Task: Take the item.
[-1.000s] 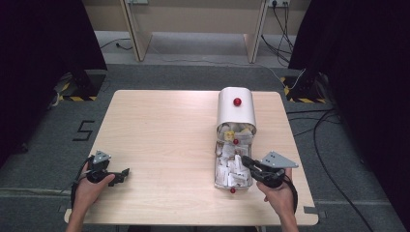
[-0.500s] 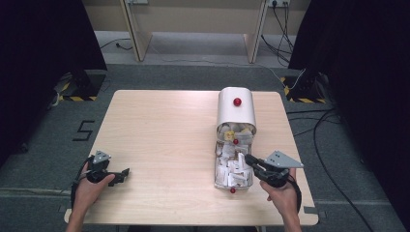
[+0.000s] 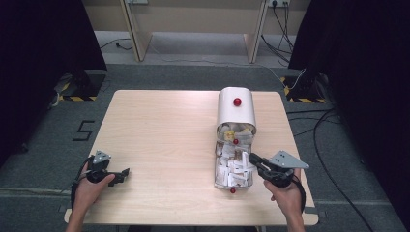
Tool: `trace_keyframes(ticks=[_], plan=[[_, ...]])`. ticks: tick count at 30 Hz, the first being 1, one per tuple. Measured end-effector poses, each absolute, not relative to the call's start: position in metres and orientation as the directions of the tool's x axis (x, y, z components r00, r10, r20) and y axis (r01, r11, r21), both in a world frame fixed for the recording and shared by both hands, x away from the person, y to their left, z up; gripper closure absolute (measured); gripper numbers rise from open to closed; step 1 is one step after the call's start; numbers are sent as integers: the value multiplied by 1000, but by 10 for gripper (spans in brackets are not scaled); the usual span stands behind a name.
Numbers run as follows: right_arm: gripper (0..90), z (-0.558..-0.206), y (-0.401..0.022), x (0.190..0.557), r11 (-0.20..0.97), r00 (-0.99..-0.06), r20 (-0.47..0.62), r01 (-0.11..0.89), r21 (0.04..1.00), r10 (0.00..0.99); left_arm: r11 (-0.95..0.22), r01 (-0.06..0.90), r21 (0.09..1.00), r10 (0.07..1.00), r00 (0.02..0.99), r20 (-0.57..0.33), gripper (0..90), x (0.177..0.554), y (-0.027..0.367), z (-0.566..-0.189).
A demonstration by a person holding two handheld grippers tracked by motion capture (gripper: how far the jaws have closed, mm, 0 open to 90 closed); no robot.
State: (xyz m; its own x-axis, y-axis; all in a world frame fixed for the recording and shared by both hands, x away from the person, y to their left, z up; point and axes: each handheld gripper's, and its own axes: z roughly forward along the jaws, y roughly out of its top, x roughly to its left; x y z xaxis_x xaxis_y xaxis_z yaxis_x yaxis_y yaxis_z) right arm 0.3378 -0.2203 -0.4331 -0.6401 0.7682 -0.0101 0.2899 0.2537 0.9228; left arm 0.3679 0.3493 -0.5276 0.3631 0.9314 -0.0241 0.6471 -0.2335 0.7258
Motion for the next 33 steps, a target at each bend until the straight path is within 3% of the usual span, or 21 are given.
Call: trace_keyframes(ticks=[33], plan=[[859,-435,-258,342,194,-551,6,303,933,835,-233,647,726,931,363,-24,0,368,349,-528]])
